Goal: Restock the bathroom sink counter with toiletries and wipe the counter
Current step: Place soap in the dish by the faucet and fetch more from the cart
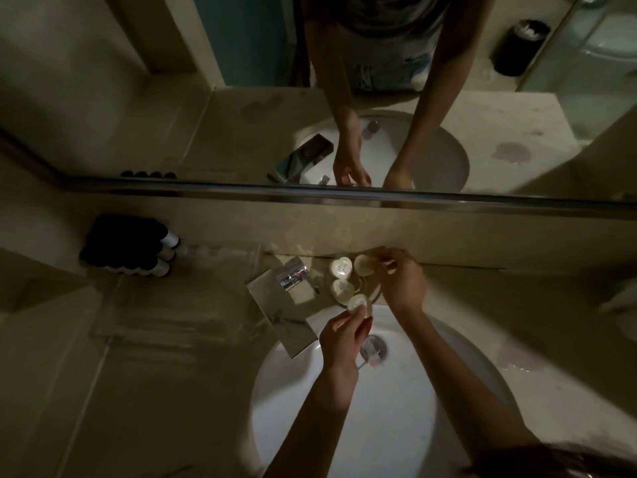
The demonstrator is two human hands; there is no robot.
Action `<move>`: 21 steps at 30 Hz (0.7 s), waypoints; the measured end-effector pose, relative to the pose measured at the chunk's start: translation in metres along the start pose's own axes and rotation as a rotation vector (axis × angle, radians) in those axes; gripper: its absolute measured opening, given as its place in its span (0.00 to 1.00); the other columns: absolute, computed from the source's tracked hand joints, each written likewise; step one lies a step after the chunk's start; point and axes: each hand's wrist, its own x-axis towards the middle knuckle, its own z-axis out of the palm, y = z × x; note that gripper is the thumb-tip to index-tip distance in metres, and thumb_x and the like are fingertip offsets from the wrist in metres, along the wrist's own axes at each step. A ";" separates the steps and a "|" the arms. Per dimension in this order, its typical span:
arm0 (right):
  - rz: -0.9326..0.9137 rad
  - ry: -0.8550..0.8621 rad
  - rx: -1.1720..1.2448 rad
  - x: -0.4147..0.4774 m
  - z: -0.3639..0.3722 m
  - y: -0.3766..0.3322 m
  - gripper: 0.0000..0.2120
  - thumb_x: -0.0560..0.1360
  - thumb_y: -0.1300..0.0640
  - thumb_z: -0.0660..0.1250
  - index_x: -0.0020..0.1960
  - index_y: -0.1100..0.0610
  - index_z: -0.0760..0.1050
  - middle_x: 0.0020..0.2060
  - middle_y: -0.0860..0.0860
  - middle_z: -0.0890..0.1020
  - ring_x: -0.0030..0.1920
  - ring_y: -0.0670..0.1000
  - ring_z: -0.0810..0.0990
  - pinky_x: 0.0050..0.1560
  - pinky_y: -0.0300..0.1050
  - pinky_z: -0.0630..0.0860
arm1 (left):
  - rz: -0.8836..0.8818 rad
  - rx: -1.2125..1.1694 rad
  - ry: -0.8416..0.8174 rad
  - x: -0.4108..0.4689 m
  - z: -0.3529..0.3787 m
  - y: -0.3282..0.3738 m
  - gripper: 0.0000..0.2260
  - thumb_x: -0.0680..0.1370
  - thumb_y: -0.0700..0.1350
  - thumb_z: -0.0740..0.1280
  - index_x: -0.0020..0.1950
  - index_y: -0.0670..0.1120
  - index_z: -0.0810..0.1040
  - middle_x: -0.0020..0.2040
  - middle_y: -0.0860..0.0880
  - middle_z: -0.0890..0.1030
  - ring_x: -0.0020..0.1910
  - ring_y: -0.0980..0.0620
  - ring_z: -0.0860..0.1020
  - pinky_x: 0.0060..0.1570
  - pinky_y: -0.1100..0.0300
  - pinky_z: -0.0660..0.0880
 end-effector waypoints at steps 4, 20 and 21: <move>0.030 -0.066 0.125 -0.014 -0.016 0.004 0.02 0.74 0.51 0.69 0.45 0.47 0.79 0.40 0.42 0.82 0.39 0.42 0.79 0.39 0.41 0.76 | -0.028 -0.063 -0.006 0.001 0.003 -0.004 0.10 0.73 0.36 0.71 0.53 0.36 0.80 0.52 0.39 0.83 0.54 0.44 0.81 0.56 0.54 0.77; 0.176 -0.349 0.182 -0.021 -0.019 0.012 0.04 0.72 0.54 0.72 0.47 0.49 0.81 0.43 0.45 0.84 0.44 0.46 0.82 0.49 0.44 0.79 | 0.262 0.190 0.112 0.011 -0.007 -0.016 0.05 0.74 0.35 0.71 0.48 0.42 0.79 0.47 0.43 0.83 0.45 0.46 0.82 0.45 0.56 0.80; 0.152 -0.345 0.101 -0.019 -0.016 0.013 0.06 0.73 0.53 0.71 0.50 0.50 0.82 0.44 0.45 0.84 0.44 0.44 0.81 0.50 0.44 0.78 | 0.275 0.177 0.142 0.012 -0.009 -0.016 0.07 0.74 0.35 0.71 0.51 0.41 0.79 0.49 0.43 0.83 0.46 0.46 0.82 0.45 0.56 0.80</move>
